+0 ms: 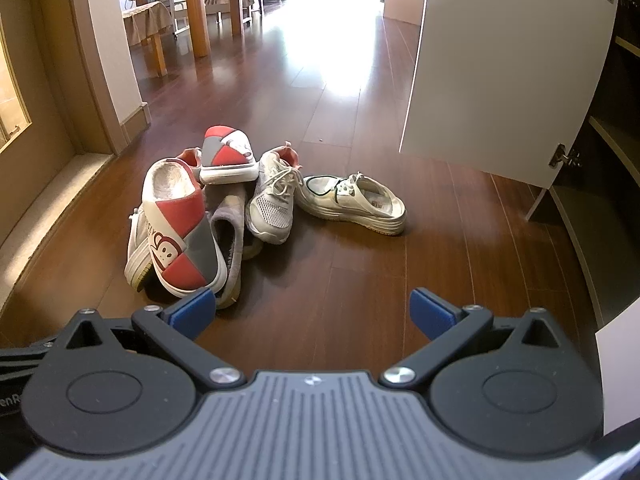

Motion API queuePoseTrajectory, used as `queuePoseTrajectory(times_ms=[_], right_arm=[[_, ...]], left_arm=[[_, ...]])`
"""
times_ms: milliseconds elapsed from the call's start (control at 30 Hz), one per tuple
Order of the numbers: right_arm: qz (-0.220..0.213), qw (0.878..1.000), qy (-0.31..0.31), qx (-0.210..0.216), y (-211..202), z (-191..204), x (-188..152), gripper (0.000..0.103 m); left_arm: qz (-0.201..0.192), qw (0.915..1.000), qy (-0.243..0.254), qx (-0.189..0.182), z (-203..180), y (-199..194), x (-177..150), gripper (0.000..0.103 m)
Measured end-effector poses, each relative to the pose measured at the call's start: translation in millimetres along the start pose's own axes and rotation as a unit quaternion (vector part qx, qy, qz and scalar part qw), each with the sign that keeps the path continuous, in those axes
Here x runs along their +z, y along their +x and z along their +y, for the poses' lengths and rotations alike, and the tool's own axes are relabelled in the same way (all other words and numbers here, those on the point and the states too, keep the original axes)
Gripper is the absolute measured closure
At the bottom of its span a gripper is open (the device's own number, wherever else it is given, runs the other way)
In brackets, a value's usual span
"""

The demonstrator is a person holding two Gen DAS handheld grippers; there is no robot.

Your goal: Organize scattered shoes

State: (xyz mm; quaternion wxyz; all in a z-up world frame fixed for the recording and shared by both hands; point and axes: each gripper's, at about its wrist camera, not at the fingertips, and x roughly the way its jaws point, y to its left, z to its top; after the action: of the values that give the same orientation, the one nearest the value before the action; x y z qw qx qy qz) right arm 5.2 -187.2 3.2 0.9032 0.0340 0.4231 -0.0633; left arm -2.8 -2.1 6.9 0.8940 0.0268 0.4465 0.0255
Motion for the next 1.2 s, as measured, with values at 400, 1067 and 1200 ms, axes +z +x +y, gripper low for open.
queuePoseTrajectory(times_ms=[400,1067,1200], right_arm=[[0.006,1.0,0.006,0.015,0,-1,3,0.001],[-0.033,0.996,0.022,0.074,-27,-14,14,0.001],[-0.082,0.994,0.02,0.069,-47,-11,29,0.001]], left_arm=[[0.002,0.9999,-0.01,0.004,8,-1,0,0.001],[0.007,0.9995,-0.03,-0.011,23,-20,21,0.001],[0.004,0.9986,-0.049,-0.019,22,-32,34,0.001]])
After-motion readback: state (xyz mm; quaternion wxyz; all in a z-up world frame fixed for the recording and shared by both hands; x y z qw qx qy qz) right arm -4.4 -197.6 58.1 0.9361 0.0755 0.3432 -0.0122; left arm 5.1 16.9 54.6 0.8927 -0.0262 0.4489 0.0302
